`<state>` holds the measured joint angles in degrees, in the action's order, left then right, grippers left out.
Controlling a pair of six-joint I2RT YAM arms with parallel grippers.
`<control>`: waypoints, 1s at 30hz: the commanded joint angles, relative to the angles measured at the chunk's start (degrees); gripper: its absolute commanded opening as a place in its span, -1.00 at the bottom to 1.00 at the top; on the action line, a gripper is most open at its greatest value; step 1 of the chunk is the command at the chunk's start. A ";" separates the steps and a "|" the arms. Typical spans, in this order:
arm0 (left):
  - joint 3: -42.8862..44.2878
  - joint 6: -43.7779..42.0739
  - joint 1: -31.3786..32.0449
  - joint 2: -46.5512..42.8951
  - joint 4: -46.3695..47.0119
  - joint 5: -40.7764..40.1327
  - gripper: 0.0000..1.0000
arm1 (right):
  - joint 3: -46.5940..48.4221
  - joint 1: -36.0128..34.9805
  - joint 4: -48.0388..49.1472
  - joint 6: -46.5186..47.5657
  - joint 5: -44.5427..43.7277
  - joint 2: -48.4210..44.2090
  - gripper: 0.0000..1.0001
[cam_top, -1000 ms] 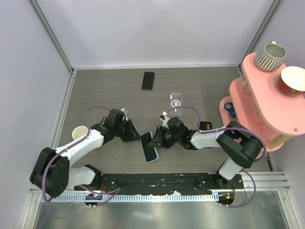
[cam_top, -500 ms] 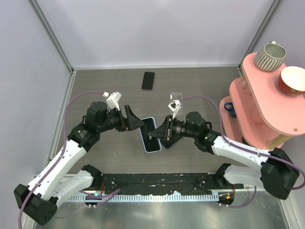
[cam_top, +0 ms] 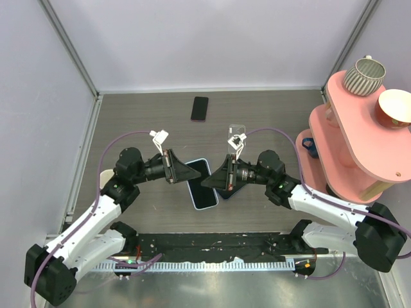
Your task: Put the phone into the phone case
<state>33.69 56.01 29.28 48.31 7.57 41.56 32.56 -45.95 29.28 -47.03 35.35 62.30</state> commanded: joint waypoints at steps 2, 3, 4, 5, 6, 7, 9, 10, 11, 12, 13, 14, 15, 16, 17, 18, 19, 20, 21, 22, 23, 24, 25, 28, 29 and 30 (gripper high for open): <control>-2.14 6.48 -0.01 0.20 13.43 3.79 -0.74 | -0.39 -0.01 10.19 -4.30 3.67 0.01 -0.64; -2.14 6.31 -0.01 0.20 13.35 3.53 -0.92 | -0.39 -0.01 9.75 -3.95 4.10 -0.08 -0.51; -1.97 6.31 -0.01 0.11 13.17 3.35 -0.99 | -0.56 -0.01 9.14 -3.78 4.20 -0.25 -0.42; -1.88 6.31 -0.01 0.20 12.99 3.26 -0.99 | -1.17 -0.01 8.78 -3.60 4.63 -0.69 -0.30; -1.53 6.13 -0.01 0.29 12.82 3.26 -0.99 | -1.79 -0.01 8.78 -3.51 4.98 -1.04 -0.12; -1.18 5.96 -0.01 0.55 12.64 3.09 -0.99 | -2.32 -0.01 8.78 -3.69 6.03 -1.30 -0.06; -0.56 5.87 -0.01 0.81 12.29 3.09 -1.00 | -4.07 -0.01 8.87 -3.86 6.57 -2.36 0.06; -0.47 6.30 0.08 0.90 12.64 3.00 -1.00 | -4.78 -0.01 8.95 -4.04 7.18 -2.54 0.07; -0.47 6.65 -0.01 1.08 13.51 2.83 -1.00 | -5.91 -0.01 9.48 -4.13 7.62 -2.62 0.09; -0.47 6.83 -0.01 1.17 13.96 2.65 -1.00 | -6.45 -0.01 9.92 -4.30 7.97 -2.97 0.10; -0.38 7.01 -0.01 1.25 14.13 2.39 -0.99 | -7.06 -0.01 10.53 -4.48 8.32 -3.15 0.10; -0.29 7.10 -0.01 1.34 14.48 2.30 -0.99 | -8.11 -0.01 11.41 -5.17 8.76 -3.41 0.10; -0.21 7.10 -0.01 1.43 14.75 2.21 -1.00 | -8.56 -0.01 11.76 -5.36 8.94 -3.85 0.10; -0.38 7.10 -0.01 1.52 14.84 1.95 -0.99 | -8.91 -0.01 11.85 -5.44 8.94 -4.12 0.09; -0.38 7.10 -0.01 1.52 14.84 1.77 -0.99 | -9.70 -0.01 12.03 -5.45 8.94 -4.21 0.07; -0.47 7.01 -0.01 1.52 14.84 1.60 -1.00 | -9.97 -0.10 12.03 -5.36 8.86 -4.64 0.02; -0.47 7.01 -0.01 1.69 14.93 1.59 -0.99 | -10.32 -0.01 12.03 -5.27 8.68 -5.08 -0.03; -0.47 6.92 -0.01 1.78 14.93 1.68 -0.99 | -10.93 -0.10 12.03 -5.10 8.42 -5.26 -0.07; -0.47 6.92 -0.01 2.04 14.93 1.86 -1.00 | -11.20 -0.01 12.03 -5.09 7.72 -5.52 -0.21; -0.38 6.83 -0.01 2.05 14.93 2.03 -0.99 | -11.46 -0.01 12.03 -5.01 7.19 -5.79 -0.31; -0.47 6.66 -0.01 2.13 14.84 2.12 -0.99 | -11.90 -0.19 11.94 -4.92 6.49 -6.05 -0.43; -0.47 6.31 -0.01 2.13 14.58 2.03 -1.00 | -12.16 -0.10 11.77 -4.92 4.92 -6.23 -0.70; -0.47 5.87 -0.01 2.13 14.14 2.12 -0.99 | -12.43 -0.10 11.68 -4.92 4.38 -6.84 -0.84; -0.21 4.38 -0.01 2.13 12.21 2.12 -1.00 | -12.78 0.07 11.68 -4.92 2.79 -7.11 -0.99; -0.21 4.02 -0.01 2.05 11.59 2.12 -0.99 | -12.35 -0.19 11.24 -4.83 2.96 -7.11 -0.98; -0.38 4.02 -0.01 2.13 11.59 2.21 -1.00 | -12.08 -0.01 10.89 -4.83 3.14 -7.02 -0.90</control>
<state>31.48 60.95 29.39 50.74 17.80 44.29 19.90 -45.98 37.91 -52.84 41.50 56.36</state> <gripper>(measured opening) 0.188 0.174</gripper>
